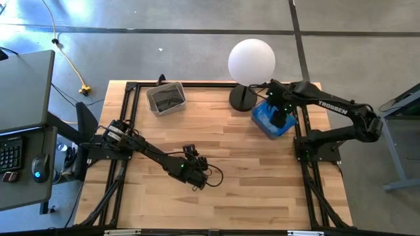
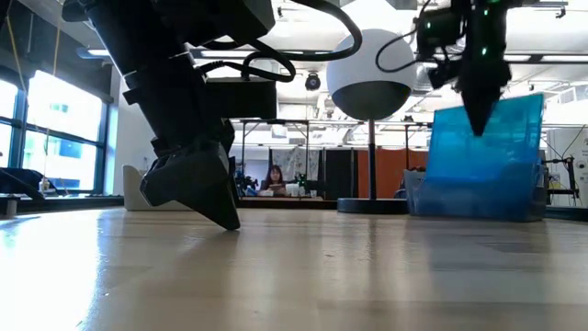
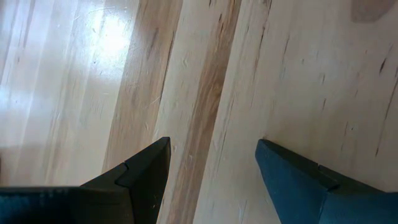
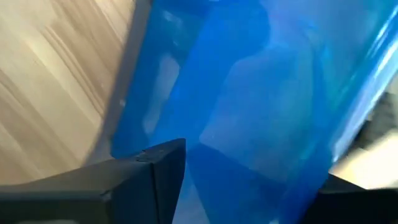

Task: Pick & place jewel cases by type
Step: Put the blue CD case into the gray bin, then return to Home Position

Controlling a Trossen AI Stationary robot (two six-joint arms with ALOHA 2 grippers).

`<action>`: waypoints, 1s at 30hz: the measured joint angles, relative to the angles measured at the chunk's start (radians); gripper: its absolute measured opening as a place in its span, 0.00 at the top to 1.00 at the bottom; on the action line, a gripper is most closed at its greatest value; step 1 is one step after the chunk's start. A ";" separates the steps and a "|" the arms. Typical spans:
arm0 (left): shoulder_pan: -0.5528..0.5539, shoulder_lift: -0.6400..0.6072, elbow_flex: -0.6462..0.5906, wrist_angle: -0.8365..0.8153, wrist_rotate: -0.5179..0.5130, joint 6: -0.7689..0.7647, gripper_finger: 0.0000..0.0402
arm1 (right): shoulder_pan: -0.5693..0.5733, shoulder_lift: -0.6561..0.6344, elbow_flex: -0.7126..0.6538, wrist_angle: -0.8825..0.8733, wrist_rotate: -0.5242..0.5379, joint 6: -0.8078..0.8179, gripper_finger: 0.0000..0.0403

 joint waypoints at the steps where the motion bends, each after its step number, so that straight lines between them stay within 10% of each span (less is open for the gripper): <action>1: 0.000 0.000 0.000 0.001 0.000 0.000 0.40 | 0.000 0.000 0.029 -0.037 0.012 -0.003 0.55; 17: -0.003 -0.019 0.001 -0.024 0.054 0.040 0.40 | 0.001 -0.014 0.186 -0.073 -0.020 0.075 0.55; 30: -0.016 -0.406 0.192 -0.620 0.009 -0.081 0.40 | 0.001 -0.046 0.594 -0.280 -0.094 0.177 0.55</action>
